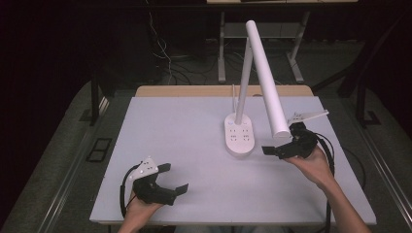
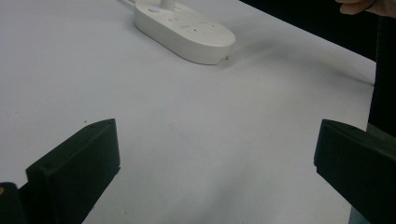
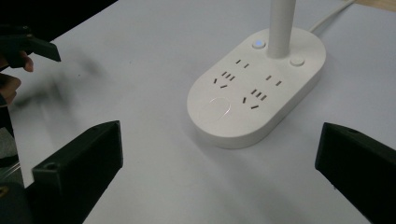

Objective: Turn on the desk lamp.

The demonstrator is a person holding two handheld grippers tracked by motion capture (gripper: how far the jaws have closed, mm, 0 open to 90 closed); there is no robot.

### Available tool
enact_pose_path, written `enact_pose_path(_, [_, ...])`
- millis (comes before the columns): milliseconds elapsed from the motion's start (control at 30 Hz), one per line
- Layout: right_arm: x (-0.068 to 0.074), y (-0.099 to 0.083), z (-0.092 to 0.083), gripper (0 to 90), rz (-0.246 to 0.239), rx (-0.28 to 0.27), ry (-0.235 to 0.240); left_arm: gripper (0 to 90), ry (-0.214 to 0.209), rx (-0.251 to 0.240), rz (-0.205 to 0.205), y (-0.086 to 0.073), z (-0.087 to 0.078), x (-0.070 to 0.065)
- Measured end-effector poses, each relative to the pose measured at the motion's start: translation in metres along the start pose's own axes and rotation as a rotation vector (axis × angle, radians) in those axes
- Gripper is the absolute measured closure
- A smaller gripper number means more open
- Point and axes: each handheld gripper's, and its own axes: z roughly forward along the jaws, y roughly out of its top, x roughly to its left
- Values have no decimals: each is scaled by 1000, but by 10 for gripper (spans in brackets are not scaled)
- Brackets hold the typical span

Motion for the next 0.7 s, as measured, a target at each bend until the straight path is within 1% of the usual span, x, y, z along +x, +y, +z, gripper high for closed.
enact_pose_path(167, [-2,7,3,6,3,1,-8,0,-5,1,0,0,0,0])
enact_pose_path(200, [-4,10,4,6,4,-7,-18,0,-5,0,0,0,0,0])
enact_pose_path(267, [-5,14,5,6,9,-14,-20,0,-7,3,0,0,0,0])
enact_pose_path(367, [-7,18,7,6,4,-9,-28,0,-8,4,2,0,1,0])
enact_pose_path(567, [-11,26,13,6,12,-4,-33,0,-9,5,1,1,1,0])
enact_pose_path(700, [-19,31,17,6,34,-10,-39,0,-9,4,2,1,1,0])
